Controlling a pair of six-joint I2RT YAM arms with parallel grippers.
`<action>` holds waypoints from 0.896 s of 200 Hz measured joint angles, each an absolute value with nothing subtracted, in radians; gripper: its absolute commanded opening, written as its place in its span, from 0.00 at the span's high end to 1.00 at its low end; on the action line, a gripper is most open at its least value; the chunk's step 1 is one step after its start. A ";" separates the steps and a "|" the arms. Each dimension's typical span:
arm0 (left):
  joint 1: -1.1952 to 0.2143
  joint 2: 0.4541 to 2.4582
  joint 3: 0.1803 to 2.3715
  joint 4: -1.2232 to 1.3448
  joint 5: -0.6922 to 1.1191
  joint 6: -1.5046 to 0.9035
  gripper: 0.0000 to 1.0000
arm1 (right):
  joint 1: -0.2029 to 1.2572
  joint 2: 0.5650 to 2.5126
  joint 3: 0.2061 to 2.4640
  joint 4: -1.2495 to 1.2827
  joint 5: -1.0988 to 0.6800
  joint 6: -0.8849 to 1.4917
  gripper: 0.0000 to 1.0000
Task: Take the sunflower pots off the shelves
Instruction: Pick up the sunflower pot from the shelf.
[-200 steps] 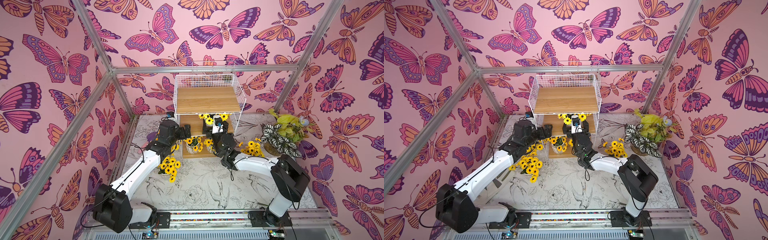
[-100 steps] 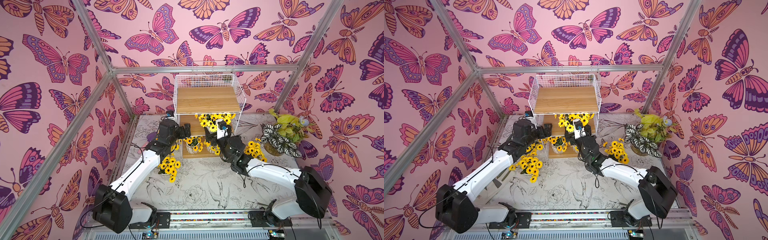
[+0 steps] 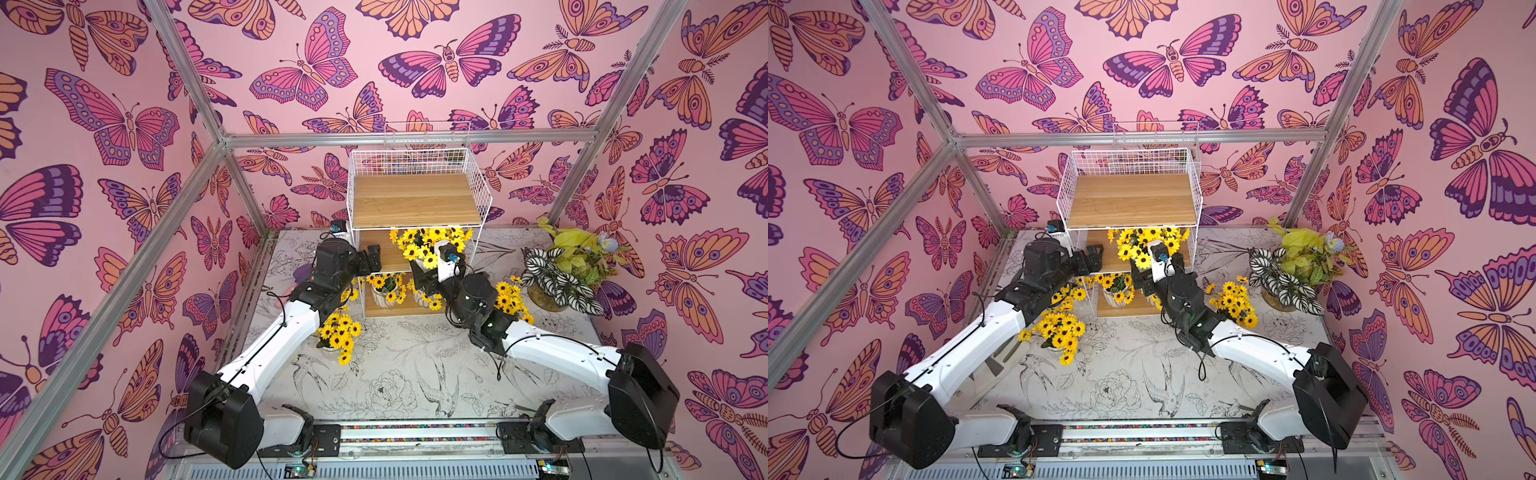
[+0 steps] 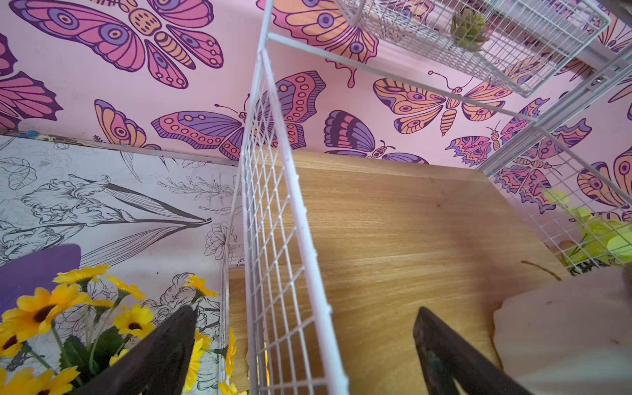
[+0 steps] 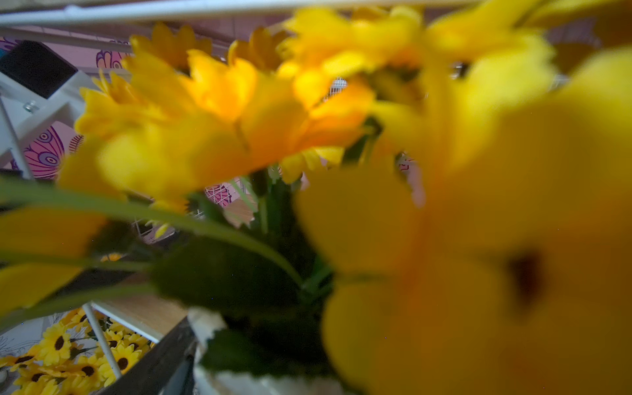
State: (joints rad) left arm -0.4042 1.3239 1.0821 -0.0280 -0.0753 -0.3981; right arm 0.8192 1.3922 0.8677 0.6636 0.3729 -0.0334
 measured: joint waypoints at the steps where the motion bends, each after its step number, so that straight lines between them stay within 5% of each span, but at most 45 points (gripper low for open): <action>1: -0.404 1.324 1.082 -0.028 -0.075 -0.398 0.01 | 0.819 1.392 0.868 0.664 0.373 -0.033 0.77; 159: -0.404 1.324 1.080 -0.023 -0.080 -0.388 0.01 | 0.821 1.172 0.830 0.417 0.245 -0.017 0.87; 179: -0.404 1.324 1.080 -0.023 -0.083 -0.384 0.01 | 0.821 1.130 0.820 0.392 0.234 -0.007 0.98</action>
